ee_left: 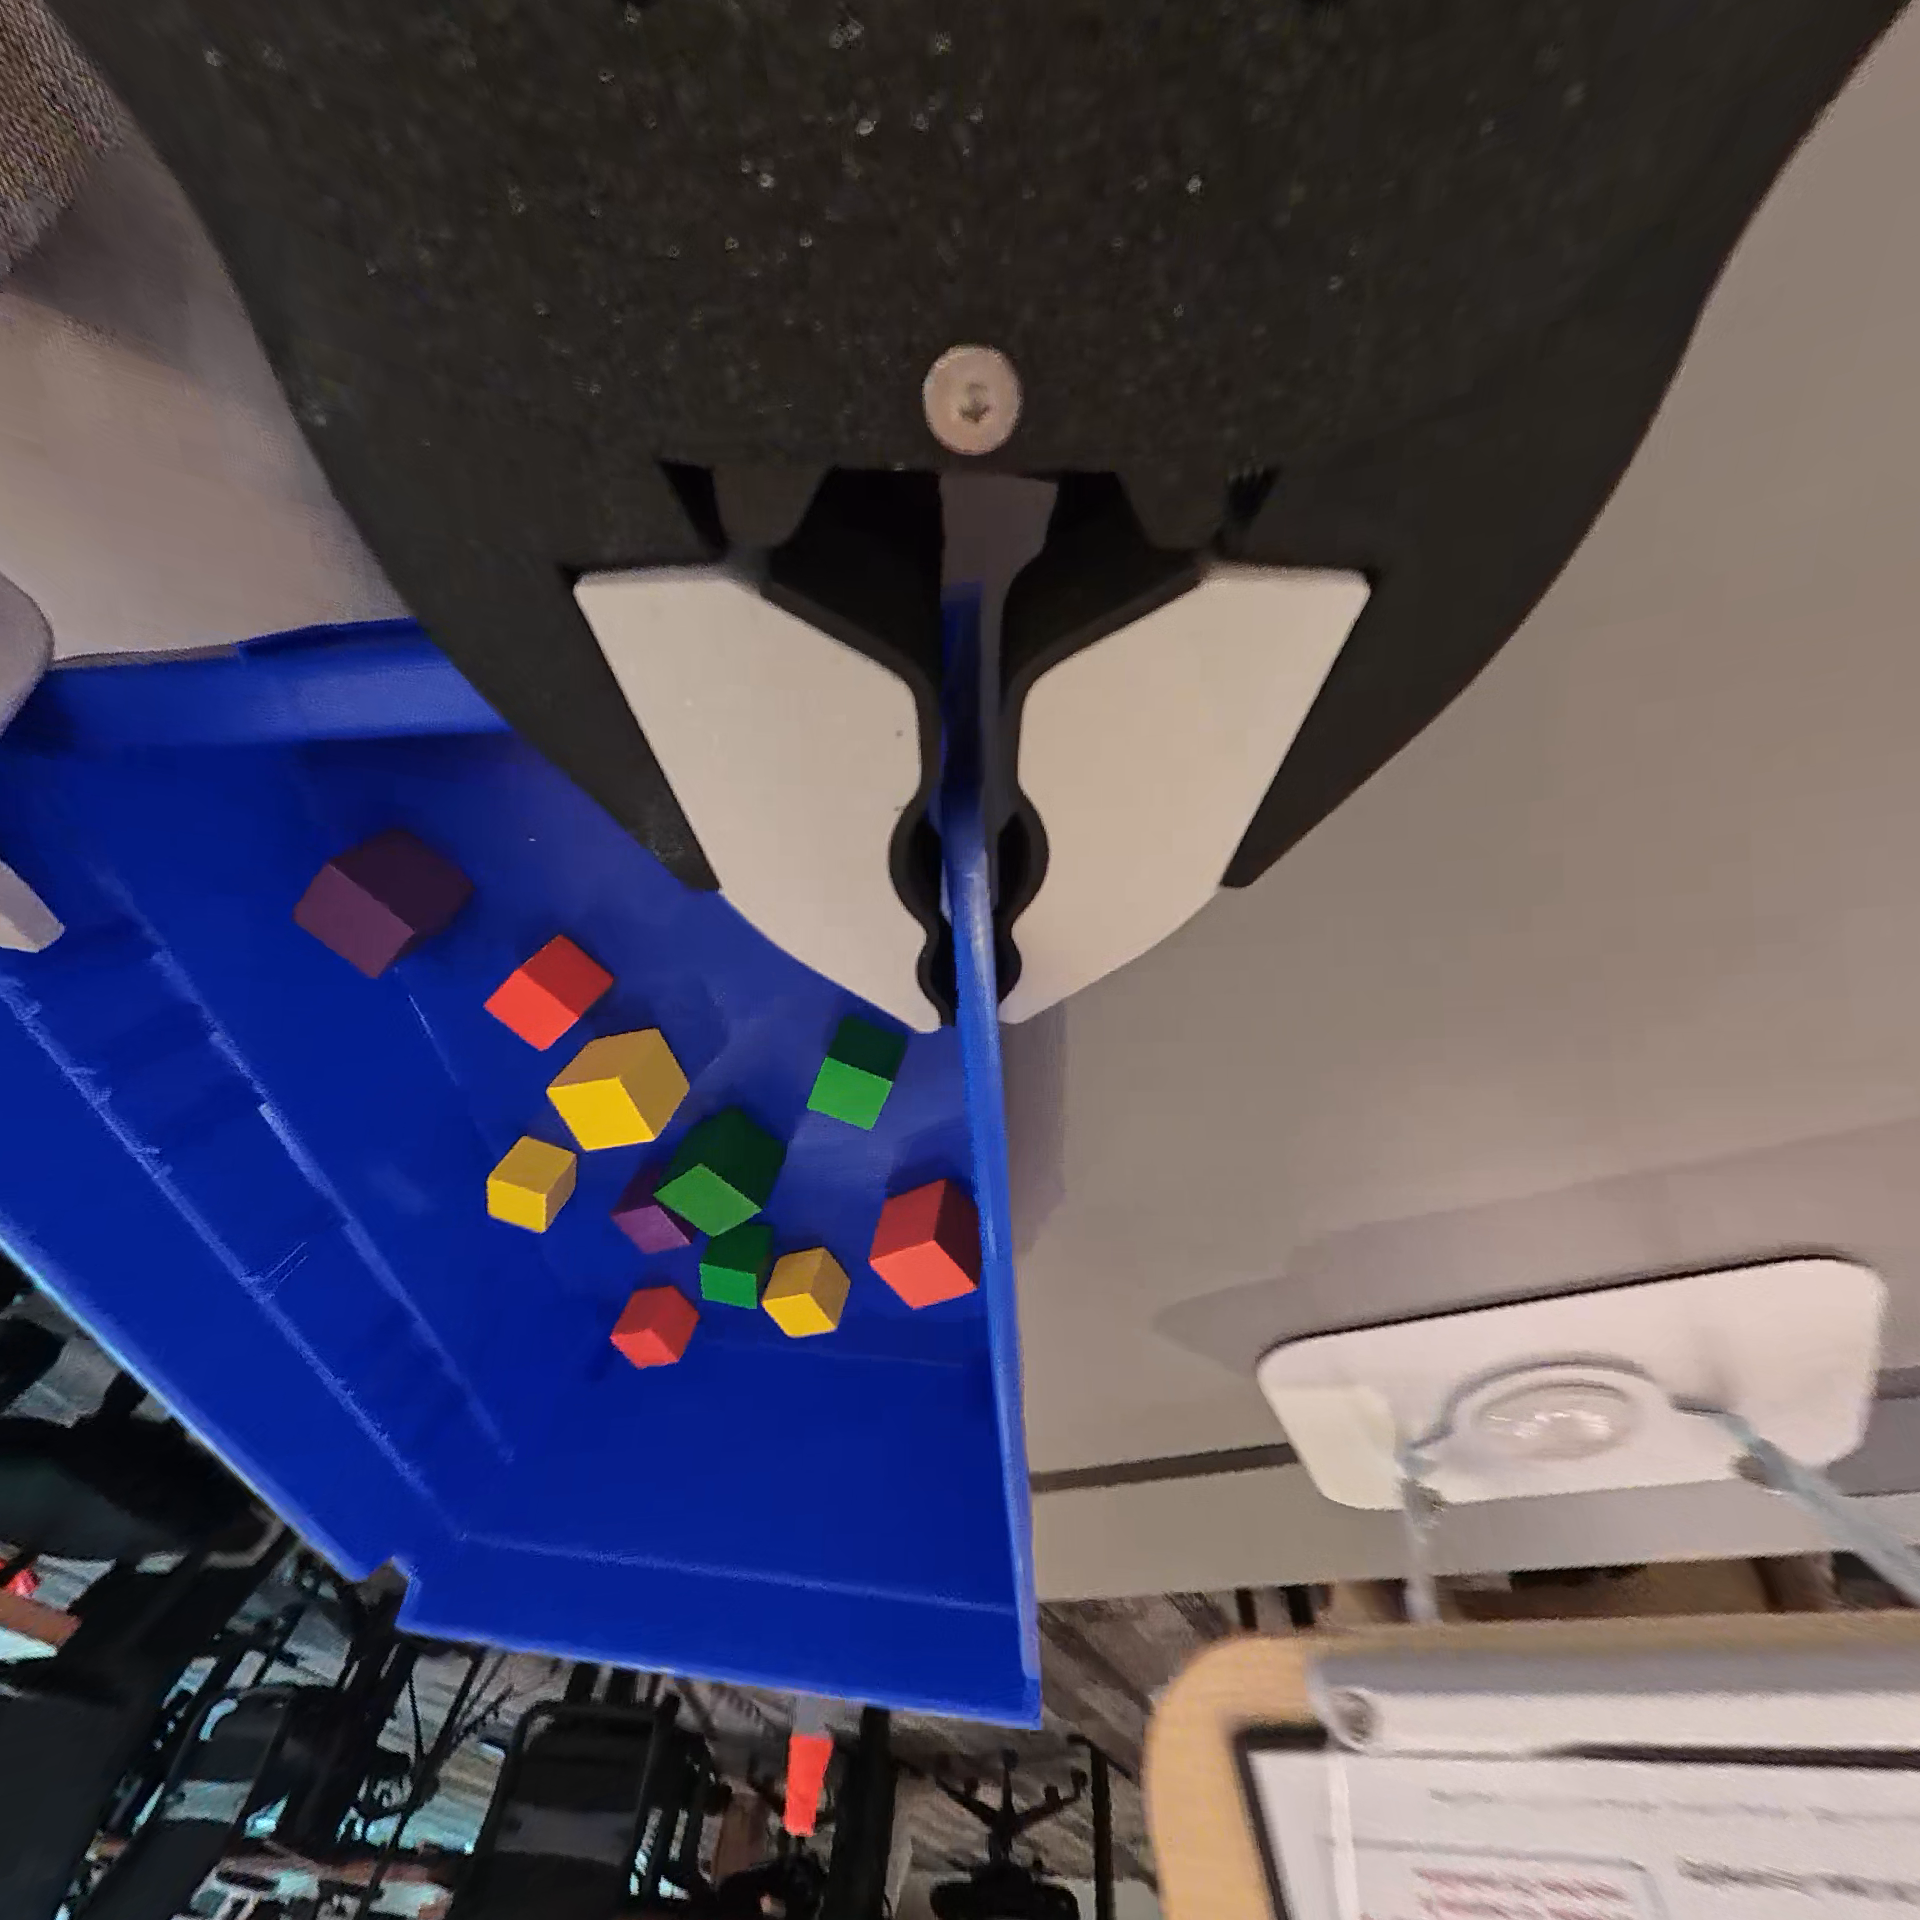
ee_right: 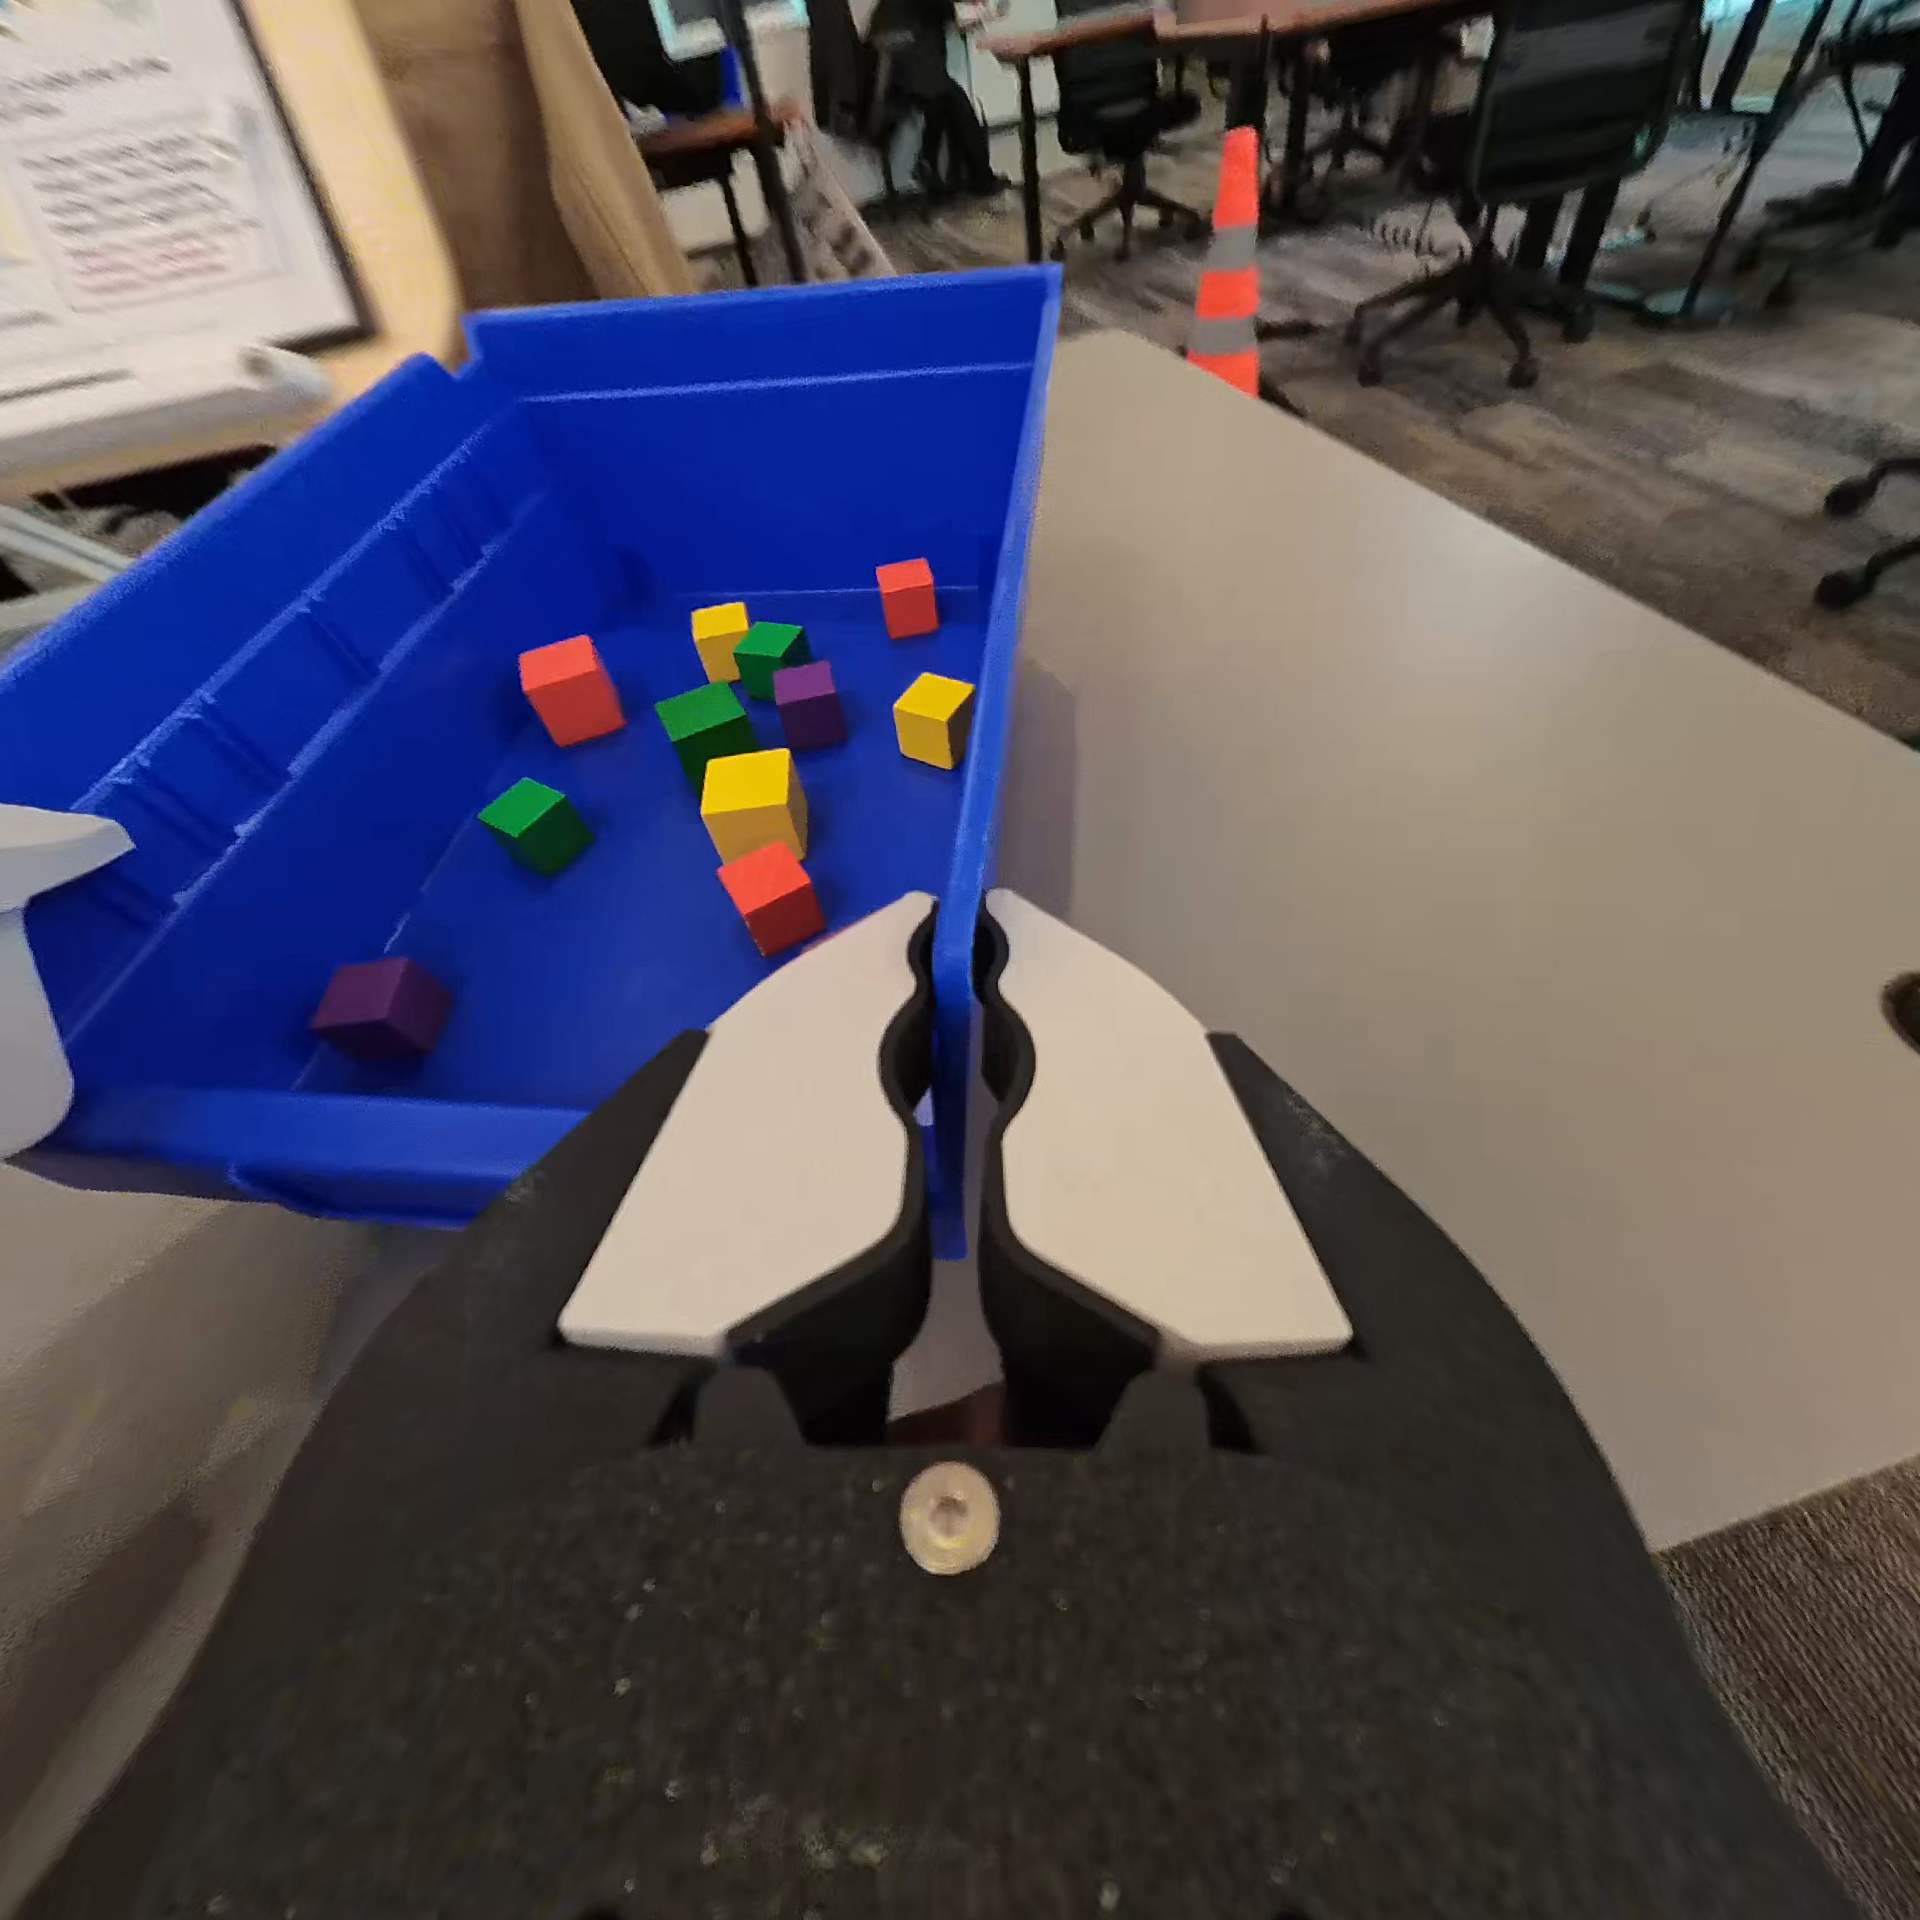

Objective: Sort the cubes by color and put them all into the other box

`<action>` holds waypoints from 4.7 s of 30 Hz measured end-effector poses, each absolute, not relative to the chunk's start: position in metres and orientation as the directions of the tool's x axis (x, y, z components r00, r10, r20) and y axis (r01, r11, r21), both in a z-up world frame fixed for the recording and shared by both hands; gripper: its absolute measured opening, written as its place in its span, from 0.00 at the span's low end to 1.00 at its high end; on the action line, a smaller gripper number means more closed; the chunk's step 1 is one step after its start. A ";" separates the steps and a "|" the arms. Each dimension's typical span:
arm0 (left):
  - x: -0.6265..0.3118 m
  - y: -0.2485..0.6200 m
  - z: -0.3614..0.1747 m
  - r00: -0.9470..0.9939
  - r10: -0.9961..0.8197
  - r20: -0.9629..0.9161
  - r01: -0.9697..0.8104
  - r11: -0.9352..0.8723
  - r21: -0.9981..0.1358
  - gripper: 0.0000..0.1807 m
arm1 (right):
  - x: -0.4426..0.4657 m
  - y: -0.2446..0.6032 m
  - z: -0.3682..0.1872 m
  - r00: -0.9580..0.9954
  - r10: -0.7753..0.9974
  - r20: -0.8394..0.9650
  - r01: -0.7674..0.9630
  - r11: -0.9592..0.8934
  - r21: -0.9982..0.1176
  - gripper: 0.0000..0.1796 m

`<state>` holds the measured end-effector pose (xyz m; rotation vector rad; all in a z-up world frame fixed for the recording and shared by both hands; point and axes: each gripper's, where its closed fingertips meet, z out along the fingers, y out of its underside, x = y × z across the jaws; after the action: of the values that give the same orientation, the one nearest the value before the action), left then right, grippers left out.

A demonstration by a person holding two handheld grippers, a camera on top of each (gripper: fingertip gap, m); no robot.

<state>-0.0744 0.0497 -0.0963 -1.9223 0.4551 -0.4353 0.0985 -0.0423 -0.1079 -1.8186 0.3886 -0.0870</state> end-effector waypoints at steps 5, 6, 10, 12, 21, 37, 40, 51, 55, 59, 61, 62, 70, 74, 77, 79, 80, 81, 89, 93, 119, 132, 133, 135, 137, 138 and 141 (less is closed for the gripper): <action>-0.158 0.044 -0.078 0.911 -0.397 0.112 -0.041 -0.358 -0.933 0.02 | 0.023 -0.037 -0.080 0.978 -0.175 -0.111 -0.143 -0.179 -0.973 0.02; -0.175 0.045 -0.074 0.926 -0.366 0.093 -0.045 -0.353 -0.935 0.02 | 0.007 -0.031 -0.079 0.981 -0.150 -0.119 -0.147 -0.185 -0.972 0.02; -0.244 0.041 -0.078 0.956 -0.291 0.033 -0.082 -0.374 -0.924 0.03 | -0.053 -0.010 -0.080 0.991 -0.019 -0.133 -0.134 -0.211 -0.968 0.03; -0.278 0.036 -0.086 0.971 -0.232 0.049 -0.049 -0.396 -0.917 0.03 | -0.084 -0.002 -0.085 0.990 0.040 -0.136 -0.122 -0.242 -0.962 0.02; -0.353 0.020 -0.118 0.986 -0.121 0.113 0.051 -0.427 -0.903 0.06 | -0.164 0.016 -0.121 0.957 0.259 -0.134 -0.040 -0.339 -0.940 0.04; -0.650 0.016 -0.090 0.961 0.266 -0.069 0.050 -0.417 -0.908 0.38 | -0.137 -0.061 -0.064 0.826 0.524 -0.208 -0.168 -0.123 -0.978 0.16; -0.649 0.057 -0.096 0.985 0.169 0.045 0.112 -0.408 -0.906 0.37 | -0.152 -0.058 -0.079 0.833 0.528 -0.167 -0.096 -0.160 -0.982 0.15; -0.634 0.101 -0.111 0.990 0.133 -0.038 0.031 -0.484 -0.874 0.05 | -0.224 -0.073 -0.104 0.773 0.627 -0.100 0.047 -0.214 -0.976 0.17; -0.630 0.066 -0.112 0.995 0.093 -0.034 0.018 -0.509 -0.860 0.02 | -0.255 -0.084 -0.130 0.739 0.669 -0.075 0.146 -0.268 -0.952 0.18; -0.636 -0.004 -0.110 0.980 0.175 -0.096 0.001 -0.482 -0.876 0.02 | -0.280 -0.096 -0.138 0.696 0.712 -0.089 0.182 -0.295 -0.938 0.20; -0.635 -0.045 -0.110 0.968 0.224 -0.109 0.007 -0.462 -0.887 0.02 | -0.299 -0.096 -0.129 0.682 0.720 -0.129 0.144 -0.304 -0.942 0.21; -0.634 -0.065 -0.110 0.964 0.249 -0.093 0.029 -0.448 -0.894 0.02 | -0.313 -0.096 -0.123 0.673 0.723 -0.155 0.116 -0.311 -0.943 0.21; -0.619 -0.166 -0.109 0.910 0.375 -0.179 -0.012 -0.407 -0.913 0.03 | -0.416 -0.081 -0.122 0.742 0.636 -0.214 0.044 -0.365 -0.930 0.00; -0.619 -0.179 -0.110 0.914 0.374 -0.158 0.000 -0.391 -0.921 0.02 | -0.405 -0.089 -0.106 0.628 0.693 -0.353 -0.097 -0.380 -0.920 0.15; -0.618 -0.179 -0.109 0.916 0.365 -0.166 -0.007 -0.400 -0.917 0.03 | -0.393 -0.112 -0.087 0.510 0.776 -0.371 -0.146 -0.347 -0.926 0.26; -0.614 -0.177 -0.109 0.917 0.363 -0.166 -0.009 -0.398 -0.917 0.03 | -0.405 -0.115 -0.095 0.556 0.789 -0.261 -0.012 -0.306 -0.952 0.29; -0.611 -0.176 -0.109 0.919 0.360 -0.160 -0.007 -0.392 -0.920 0.02 | -0.411 -0.110 -0.099 0.593 0.784 -0.182 0.049 -0.261 -0.964 0.31; -0.607 -0.176 -0.109 0.922 0.355 -0.156 -0.007 -0.386 -0.923 0.03 | -0.421 -0.107 -0.103 0.602 0.789 -0.125 0.092 -0.223 -0.970 0.31; -0.580 -0.200 -0.037 0.840 0.495 -0.223 -0.210 -0.081 -0.974 0.02 | -0.420 -0.093 -0.073 0.719 0.694 -0.030 0.027 -0.071 -0.997 0.02; -0.537 -0.183 0.035 0.885 0.423 -0.196 -0.249 0.074 -0.966 0.02 | -0.372 -0.093 0.002 0.769 0.638 -0.032 -0.091 0.060 -0.994 0.02; 0.096 0.050 -0.111 0.858 -0.507 -0.079 -0.233 -0.247 -0.941 0.12 | 0.280 0.011 -0.111 0.982 -0.141 -0.125 -0.161 -0.286 -0.945 0.02; -0.110 0.004 0.022 0.858 -0.478 -0.186 -0.259 -0.089 -0.962 0.30 | 0.206 -0.013 0.028 0.996 -0.073 -0.052 -0.055 -0.039 -0.998 0.25; -0.148 0.008 0.023 0.882 -0.428 -0.197 -0.264 -0.104 -0.959 0.30 | 0.174 -0.017 0.050 0.999 -0.015 -0.033 -0.033 0.024 -0.999 0.25; -0.226 0.019 0.007 0.929 -0.304 -0.213 -0.275 -0.179 -0.945 0.32 | 0.095 -0.021 0.070 0.990 0.143 0.001 -0.012 0.096 -0.995 0.24; -0.291 0.022 -0.027 0.962 -0.204 -0.182 -0.236 -0.278 -0.931 0.33 | 0.005 -0.018 0.055 0.945 0.326 -0.026 -0.050 0.065 -0.997 0.24; -0.315 0.022 -0.044 0.973 -0.166 -0.157 -0.203 -0.311 -0.928 0.32 | -0.045 -0.016 0.034 0.899 0.431 -0.079 -0.084 -0.006 -0.996 0.25; -0.355 0.024 -0.094 0.991 -0.116 -0.069 -0.112 -0.420 -0.901 0.32 | -0.148 -0.004 -0.050 0.848 0.514 -0.129 -0.018 -0.215 -0.976 0.27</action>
<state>-0.3547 0.0235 -0.0936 -2.0075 0.1612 -0.0043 -0.1485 -0.0040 -0.0504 -1.7308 -0.3833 0.5093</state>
